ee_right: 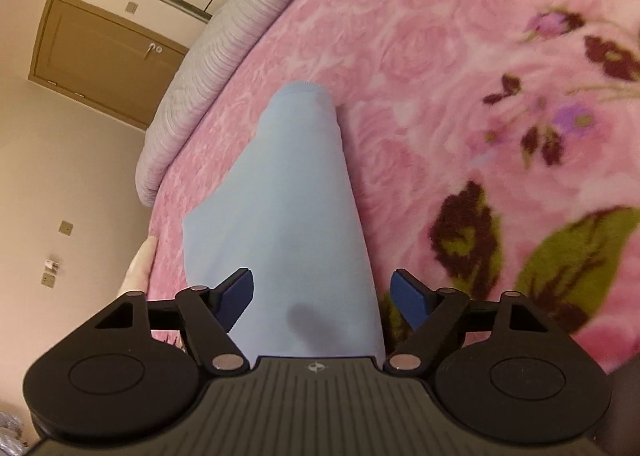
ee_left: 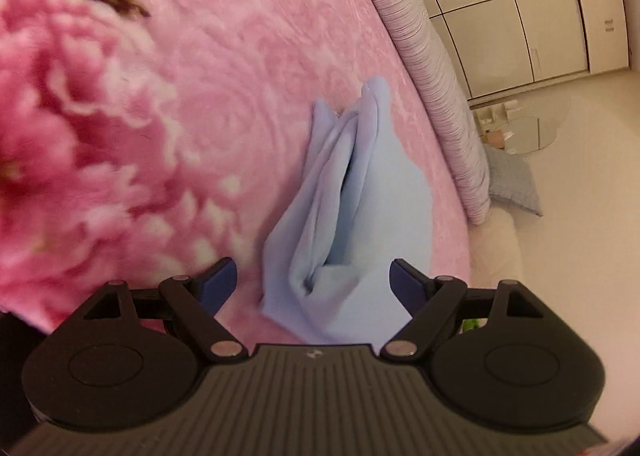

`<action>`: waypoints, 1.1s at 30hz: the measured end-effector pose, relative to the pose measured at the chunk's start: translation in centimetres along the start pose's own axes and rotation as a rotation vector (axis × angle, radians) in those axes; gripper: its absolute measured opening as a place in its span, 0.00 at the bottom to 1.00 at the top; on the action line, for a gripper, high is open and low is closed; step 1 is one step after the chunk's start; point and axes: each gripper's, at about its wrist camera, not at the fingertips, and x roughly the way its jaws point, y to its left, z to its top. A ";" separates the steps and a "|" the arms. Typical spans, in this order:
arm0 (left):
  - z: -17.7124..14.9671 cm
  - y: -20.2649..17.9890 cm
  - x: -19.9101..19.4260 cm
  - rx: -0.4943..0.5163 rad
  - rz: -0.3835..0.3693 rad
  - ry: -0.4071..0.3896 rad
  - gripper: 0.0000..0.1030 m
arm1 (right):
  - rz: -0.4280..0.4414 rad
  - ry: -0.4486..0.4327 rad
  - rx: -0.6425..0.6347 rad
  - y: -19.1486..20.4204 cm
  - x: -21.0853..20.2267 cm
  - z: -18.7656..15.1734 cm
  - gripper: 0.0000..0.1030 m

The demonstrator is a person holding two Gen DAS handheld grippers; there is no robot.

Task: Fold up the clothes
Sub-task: 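Grasp the folded blue sweatshirt edges with both grippers, then carry the folded sweatshirt with both grippers toward the cream towel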

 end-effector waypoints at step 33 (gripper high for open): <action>6.6 -5.6 4.5 0.017 -0.035 0.206 0.19 | 0.093 0.188 0.139 1.1 8.1 6.5 0.21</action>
